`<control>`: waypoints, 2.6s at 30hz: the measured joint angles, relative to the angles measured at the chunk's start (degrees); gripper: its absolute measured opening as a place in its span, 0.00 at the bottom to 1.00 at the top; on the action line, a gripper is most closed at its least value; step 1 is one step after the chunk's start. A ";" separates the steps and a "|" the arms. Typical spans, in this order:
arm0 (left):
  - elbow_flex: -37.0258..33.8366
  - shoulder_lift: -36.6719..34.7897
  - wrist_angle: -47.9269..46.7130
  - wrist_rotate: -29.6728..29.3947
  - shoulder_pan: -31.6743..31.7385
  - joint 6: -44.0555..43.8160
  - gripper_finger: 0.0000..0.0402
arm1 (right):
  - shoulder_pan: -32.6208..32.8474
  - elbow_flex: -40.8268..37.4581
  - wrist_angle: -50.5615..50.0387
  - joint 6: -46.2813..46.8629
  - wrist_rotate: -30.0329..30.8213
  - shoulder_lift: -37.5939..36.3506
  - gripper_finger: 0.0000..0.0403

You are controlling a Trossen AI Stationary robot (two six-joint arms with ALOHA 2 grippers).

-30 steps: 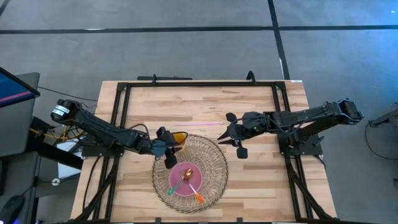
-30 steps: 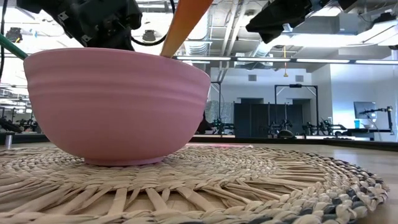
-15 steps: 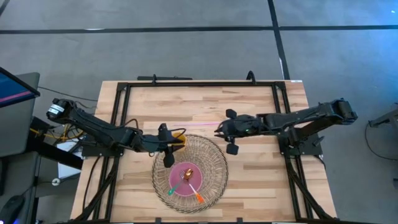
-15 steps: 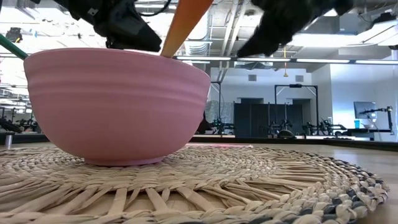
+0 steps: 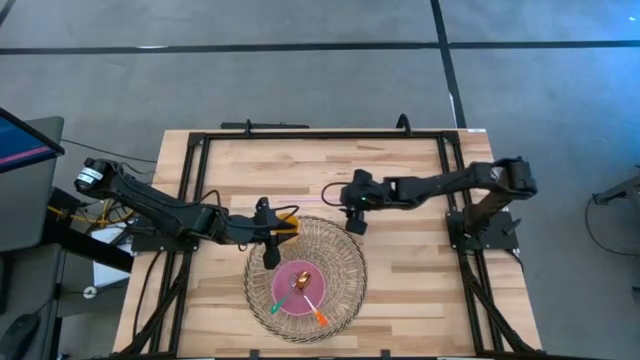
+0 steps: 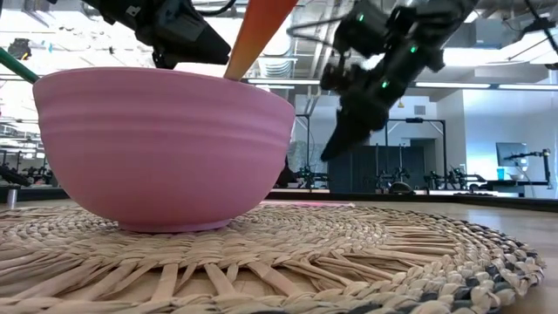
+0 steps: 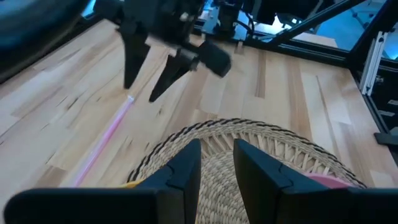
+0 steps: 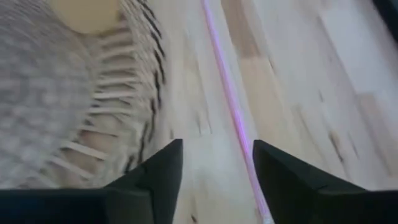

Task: Pick & Place Utensil
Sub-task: Put the pink straw into the yellow cup

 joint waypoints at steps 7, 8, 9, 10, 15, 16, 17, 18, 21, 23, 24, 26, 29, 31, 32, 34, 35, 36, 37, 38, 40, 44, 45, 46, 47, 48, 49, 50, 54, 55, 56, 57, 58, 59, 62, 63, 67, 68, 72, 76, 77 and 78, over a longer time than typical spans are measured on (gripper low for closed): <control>-0.24 0.02 -0.12 0.00 0.00 -0.02 0.24 | -3.59 -0.03 3.52 -1.46 0.91 7.29 0.55; -0.24 0.02 -0.10 0.00 0.00 -0.01 0.24 | -4.12 -0.06 4.21 -1.50 1.02 8.04 0.55; -0.26 0.02 -0.11 0.00 0.00 -0.01 0.24 | -4.54 0.04 5.41 -1.51 1.01 8.87 0.55; -0.31 0.04 -0.14 0.00 0.00 -0.02 0.24 | -4.91 0.04 5.61 -1.51 1.02 9.52 0.54; -0.48 0.04 -0.14 0.00 0.00 -0.02 0.24 | -5.94 0.63 5.98 -1.50 0.87 13.12 0.50; -0.48 0.04 -0.10 0.02 0.00 -0.02 0.24 | -6.00 0.92 6.02 -1.56 0.86 13.74 0.48; -0.48 0.04 -0.12 0.02 0.00 -0.02 0.24 | -6.00 1.22 6.29 -1.55 0.88 14.35 0.47; -0.48 0.04 -0.12 0.02 0.00 -0.02 0.24 | -6.05 1.49 6.47 -1.54 0.89 14.82 0.45; -0.48 0.04 -0.12 0.02 0.00 -0.02 0.24 | -6.22 2.33 6.46 -1.55 0.87 16.32 0.41; -0.48 0.04 -0.12 0.02 0.00 -0.02 0.24 | -6.22 2.73 6.32 -1.55 0.85 16.32 0.37; -0.48 0.04 -0.12 0.02 0.00 -0.02 0.24 | -6.22 2.89 6.19 -1.55 0.84 16.34 0.35; -0.48 0.04 -0.12 0.02 0.00 -0.02 0.24 | -6.22 3.20 5.75 -1.56 0.13 16.32 0.30; -0.48 0.04 -0.12 0.02 0.00 -0.02 0.24 | -6.29 3.63 4.70 -1.57 -1.97 16.16 0.20; -0.48 0.04 -0.12 0.02 -0.02 -0.02 0.24 | -6.28 3.78 4.25 -1.66 -2.74 16.16 0.13; -0.48 0.04 -0.12 0.02 0.00 -0.02 0.24 | -6.29 3.78 4.19 -1.72 -3.20 16.16 0.09; -0.48 0.04 -0.12 0.02 -0.01 -0.03 0.24 | -6.63 3.78 4.02 -1.92 -4.59 16.13 0.03; -0.48 0.04 -0.12 0.02 -0.02 -0.03 0.24 | -6.66 3.78 3.92 -2.10 -5.47 16.12 0.02; -0.48 0.04 -0.12 0.02 -0.02 -0.02 0.24 | -6.66 3.77 3.88 -2.14 -5.85 16.15 0.02; -0.48 0.04 -0.12 0.02 -0.02 -0.03 0.24 | -6.66 3.76 3.83 -2.13 -6.20 16.16 0.03; -0.48 0.04 -0.12 0.02 -0.01 -0.03 0.24 | -6.63 3.76 3.76 -2.14 -6.22 16.16 0.04; -0.48 0.04 -0.12 0.02 -0.02 -0.03 0.24 | -6.63 3.95 3.02 -2.12 -6.19 15.76 0.05; -0.48 0.04 -0.12 0.02 -0.02 -0.04 0.24 | -6.13 6.14 -4.78 -2.10 -6.51 14.37 0.01; -0.48 0.04 -0.12 0.02 -0.02 -0.02 0.24 | -5.90 6.77 -7.05 -2.04 -6.55 13.89 0.01; -0.48 0.04 -0.12 0.02 -0.02 -0.03 0.24 | -5.67 7.54 -8.76 -1.69 -6.58 13.52 0.01; -0.48 0.04 -0.12 0.02 -0.02 -0.03 0.24 | -5.38 8.40 -9.89 -1.04 -6.60 12.97 0.01; -0.48 0.04 -0.12 0.02 -0.02 -0.02 0.24 | -5.16 9.17 -10.71 -0.24 -6.60 12.32 0.01; -0.48 0.04 -0.12 0.02 -0.01 -0.03 0.24 | -4.85 9.81 -11.37 0.33 -6.60 11.65 0.01; -0.48 0.04 -0.12 0.02 -0.01 -0.04 0.24 | -4.52 10.31 -12.06 0.75 -6.59 11.16 0.01; -0.48 0.04 -0.12 0.03 0.00 -0.04 0.24 | -2.81 12.70 -17.05 0.94 -6.56 10.27 0.01; -0.48 0.04 -0.12 0.02 0.00 -0.04 0.24 | -2.23 13.63 -18.34 0.99 -6.56 10.17 0.01; -0.48 0.04 -0.12 0.02 0.00 -0.04 0.24 | -1.65 14.63 -20.03 1.05 -6.58 10.15 0.01; -0.48 0.05 -0.12 0.02 -0.01 -0.03 0.24 | -1.11 15.62 -22.62 1.07 -6.58 10.15 0.00; -0.48 0.04 -0.11 0.02 -0.02 0.07 0.24 | -0.54 16.62 -25.29 1.09 -6.56 10.17 0.00; -0.48 0.06 0.02 0.02 0.00 0.87 0.24 | 0.02 17.64 -27.34 1.32 -6.40 10.18 0.00; -0.48 0.14 2.61 0.02 0.42 4.79 0.24 | 1.60 20.60 -31.75 2.93 -4.64 10.15 0.00; -0.48 0.20 4.01 0.02 0.79 6.11 0.24 | 1.99 21.67 -33.46 3.52 -4.04 10.15 0.00; -0.42 1.02 9.15 -0.05 3.40 12.83 0.24 | 3.51 26.37 -36.94 4.42 -3.23 10.09 0.00; -0.42 1.51 10.22 0.34 4.25 13.71 0.24 | 3.85 27.29 -37.53 4.48 -3.25 10.09 0.00; -0.39 4.89 11.84 6.92 8.61 14.36 0.24 | 5.06 31.36 -41.00 4.51 -3.23 10.06 0.00; -0.42 8.43 12.29 10.86 11.96 15.44 0.24 | 6.01 35.24 -47.19 4.53 -3.28 10.09 0.00; -0.42 9.11 12.75 10.89 12.81 15.96 0.24 | 6.14 36.08 -48.12 4.53 -3.28 10.09 0.00; -0.42 9.89 13.84 10.84 13.66 16.27 0.24 | 6.32 36.90 -49.36 4.53 -3.27 10.09 0.00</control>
